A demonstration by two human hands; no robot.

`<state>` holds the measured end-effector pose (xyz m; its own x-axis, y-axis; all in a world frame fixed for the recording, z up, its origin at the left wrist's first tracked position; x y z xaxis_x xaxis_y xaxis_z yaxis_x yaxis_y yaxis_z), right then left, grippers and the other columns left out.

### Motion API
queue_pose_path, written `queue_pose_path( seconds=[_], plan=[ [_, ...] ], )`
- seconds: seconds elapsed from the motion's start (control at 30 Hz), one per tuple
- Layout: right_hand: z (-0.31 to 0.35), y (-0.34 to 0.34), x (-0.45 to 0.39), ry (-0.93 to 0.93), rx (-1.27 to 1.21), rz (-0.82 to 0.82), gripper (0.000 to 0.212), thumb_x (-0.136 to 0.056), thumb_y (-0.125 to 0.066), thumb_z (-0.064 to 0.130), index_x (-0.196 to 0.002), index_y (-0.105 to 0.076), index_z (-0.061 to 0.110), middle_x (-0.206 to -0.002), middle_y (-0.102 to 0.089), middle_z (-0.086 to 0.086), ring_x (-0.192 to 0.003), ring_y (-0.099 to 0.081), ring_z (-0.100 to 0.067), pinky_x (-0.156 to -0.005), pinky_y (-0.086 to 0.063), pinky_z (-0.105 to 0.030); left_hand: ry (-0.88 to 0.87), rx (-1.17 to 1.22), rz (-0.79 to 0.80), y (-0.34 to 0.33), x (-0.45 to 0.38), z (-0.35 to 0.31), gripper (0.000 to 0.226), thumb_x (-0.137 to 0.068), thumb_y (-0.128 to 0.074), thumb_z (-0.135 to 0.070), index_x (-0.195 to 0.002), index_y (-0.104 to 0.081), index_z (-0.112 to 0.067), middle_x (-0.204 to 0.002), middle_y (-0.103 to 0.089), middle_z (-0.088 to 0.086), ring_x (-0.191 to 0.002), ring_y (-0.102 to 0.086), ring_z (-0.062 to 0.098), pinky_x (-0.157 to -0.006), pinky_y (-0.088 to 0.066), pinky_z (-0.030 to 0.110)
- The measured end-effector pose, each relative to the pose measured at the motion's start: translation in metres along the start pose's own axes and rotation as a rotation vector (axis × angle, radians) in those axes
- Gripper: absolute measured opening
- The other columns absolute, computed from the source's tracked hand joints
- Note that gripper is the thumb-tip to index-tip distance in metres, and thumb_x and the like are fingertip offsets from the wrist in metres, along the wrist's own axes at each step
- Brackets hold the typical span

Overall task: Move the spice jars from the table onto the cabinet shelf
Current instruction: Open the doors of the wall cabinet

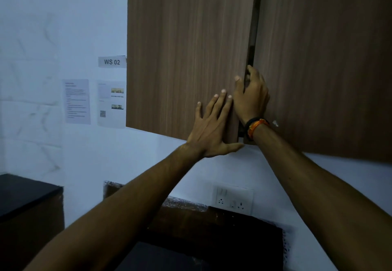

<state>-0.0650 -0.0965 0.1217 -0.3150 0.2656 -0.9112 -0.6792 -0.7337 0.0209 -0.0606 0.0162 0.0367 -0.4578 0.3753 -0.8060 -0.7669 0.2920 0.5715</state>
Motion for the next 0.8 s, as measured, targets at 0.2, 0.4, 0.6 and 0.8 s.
queue_pose_path(
  seconds=[0.2,0.4,0.6,0.8],
  plan=[
    [0.037,0.018,0.014,0.102,-0.193,-0.082,0.037,-0.094,-0.064,0.03,-0.123,-0.059,0.009,-0.104,-0.068,-0.002,-0.091,-0.063,-0.01,-0.076,-0.046,-0.014,0.237,0.121,-0.19,0.034,0.01,-0.015,0.119,-0.075,-0.056,-0.07,-0.16,-0.004,-0.005,-0.169,0.006,0.013,-0.156,0.006,0.029,-0.121,-0.011,0.065],
    [0.081,0.024,0.029,0.164,-0.382,-0.083,0.037,-0.09,-0.07,0.035,-0.117,-0.06,0.012,-0.075,-0.058,0.013,-0.059,-0.054,0.001,-0.058,-0.044,-0.009,0.204,0.169,-0.27,0.08,0.044,-0.011,0.108,-0.076,-0.058,-0.045,-0.159,-0.004,0.0,-0.168,0.004,0.016,-0.156,0.005,0.029,-0.122,-0.017,0.06],
    [0.133,0.0,0.036,0.154,-0.61,0.196,0.064,-0.093,-0.061,0.041,-0.148,-0.044,0.013,-0.141,-0.059,-0.005,-0.128,-0.057,-0.017,-0.104,-0.049,-0.042,0.134,0.202,-0.243,0.137,0.081,-0.003,0.109,-0.072,-0.066,-0.03,-0.158,-0.006,0.003,-0.168,-0.003,0.018,-0.157,-0.003,0.026,-0.124,-0.022,0.053],
    [0.184,-0.026,0.053,0.261,-0.897,0.417,0.065,-0.1,-0.047,0.042,-0.157,-0.027,0.02,-0.157,-0.04,0.003,-0.139,-0.042,-0.001,-0.117,-0.036,-0.031,0.166,0.158,-0.269,0.184,0.129,0.017,0.1,-0.078,-0.064,-0.014,-0.158,-0.006,-0.001,-0.169,-0.009,0.009,-0.155,-0.012,0.015,-0.123,-0.022,0.03]
  ],
)
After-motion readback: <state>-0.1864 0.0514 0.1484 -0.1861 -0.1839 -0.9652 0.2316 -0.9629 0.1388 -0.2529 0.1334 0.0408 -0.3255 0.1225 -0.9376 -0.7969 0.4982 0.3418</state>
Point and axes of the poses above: each hand's wrist, its own x-axis away from the middle knuckle, its own y-axis out of the back of the hand, z = x × y, the point moved 5 cm from there along -x, towards the middle knuckle
